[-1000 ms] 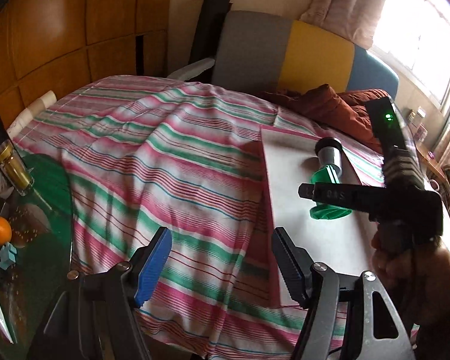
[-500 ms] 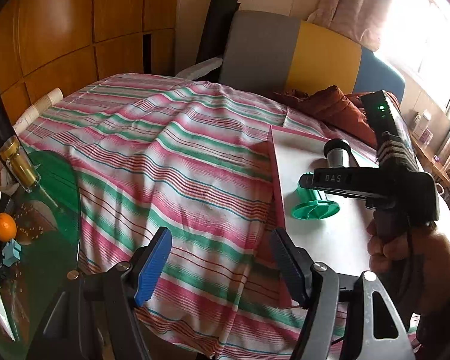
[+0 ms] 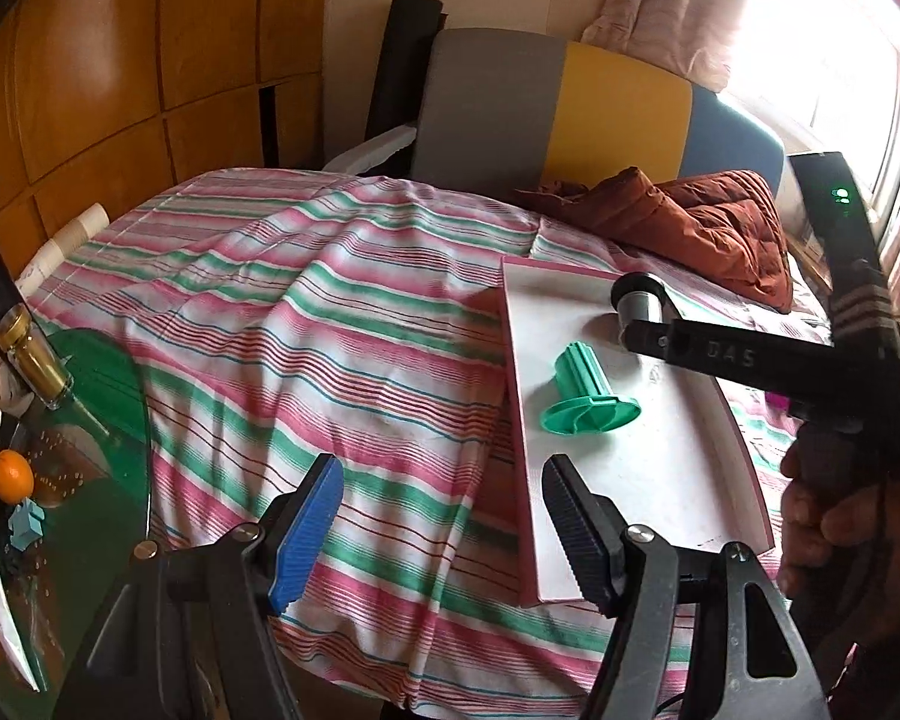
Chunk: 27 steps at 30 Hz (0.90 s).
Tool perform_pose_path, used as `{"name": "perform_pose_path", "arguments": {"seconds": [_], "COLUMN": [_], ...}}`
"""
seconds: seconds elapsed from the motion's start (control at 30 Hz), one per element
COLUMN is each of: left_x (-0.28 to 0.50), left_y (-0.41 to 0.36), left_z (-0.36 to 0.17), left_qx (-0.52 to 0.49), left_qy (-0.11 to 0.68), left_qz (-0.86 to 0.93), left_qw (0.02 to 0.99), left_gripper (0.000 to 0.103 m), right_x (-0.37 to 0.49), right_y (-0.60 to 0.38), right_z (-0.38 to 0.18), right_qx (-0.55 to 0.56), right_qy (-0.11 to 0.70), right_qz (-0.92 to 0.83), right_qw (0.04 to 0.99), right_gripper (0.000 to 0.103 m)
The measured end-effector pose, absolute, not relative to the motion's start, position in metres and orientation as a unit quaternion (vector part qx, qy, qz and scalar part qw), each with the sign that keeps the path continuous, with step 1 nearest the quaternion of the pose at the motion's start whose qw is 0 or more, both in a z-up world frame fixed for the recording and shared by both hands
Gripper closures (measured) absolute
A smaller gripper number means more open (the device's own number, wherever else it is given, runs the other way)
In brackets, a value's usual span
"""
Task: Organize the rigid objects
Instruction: 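Move both grippers away from the tray back toward the toys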
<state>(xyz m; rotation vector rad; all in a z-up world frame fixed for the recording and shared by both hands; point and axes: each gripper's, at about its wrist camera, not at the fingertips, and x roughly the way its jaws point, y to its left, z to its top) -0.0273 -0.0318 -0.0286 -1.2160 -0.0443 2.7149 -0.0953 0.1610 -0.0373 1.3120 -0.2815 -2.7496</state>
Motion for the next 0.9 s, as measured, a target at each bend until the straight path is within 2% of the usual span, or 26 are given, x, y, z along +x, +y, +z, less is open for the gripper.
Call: {"name": "perform_pose_path", "arguments": {"seconds": [0.43, 0.9], "left_x": [-0.023, -0.028], "left_y": [-0.010, 0.034], "left_z": [-0.019, -0.025], "left_qx": [-0.401, -0.421], "left_qy": [0.009, 0.029], "left_qz": [0.911, 0.897], "left_qw": [0.097, 0.136], "left_gripper": [0.033, 0.033], "right_x": [-0.046, 0.015], "right_y": [0.232, 0.367], "right_z": [-0.011, -0.003], "right_qx": [0.376, 0.345], "right_qy": [-0.114, -0.147], "right_qz": [-0.919, -0.915], "right_qw": [-0.017, -0.152], "right_gripper": [0.049, 0.045]}}
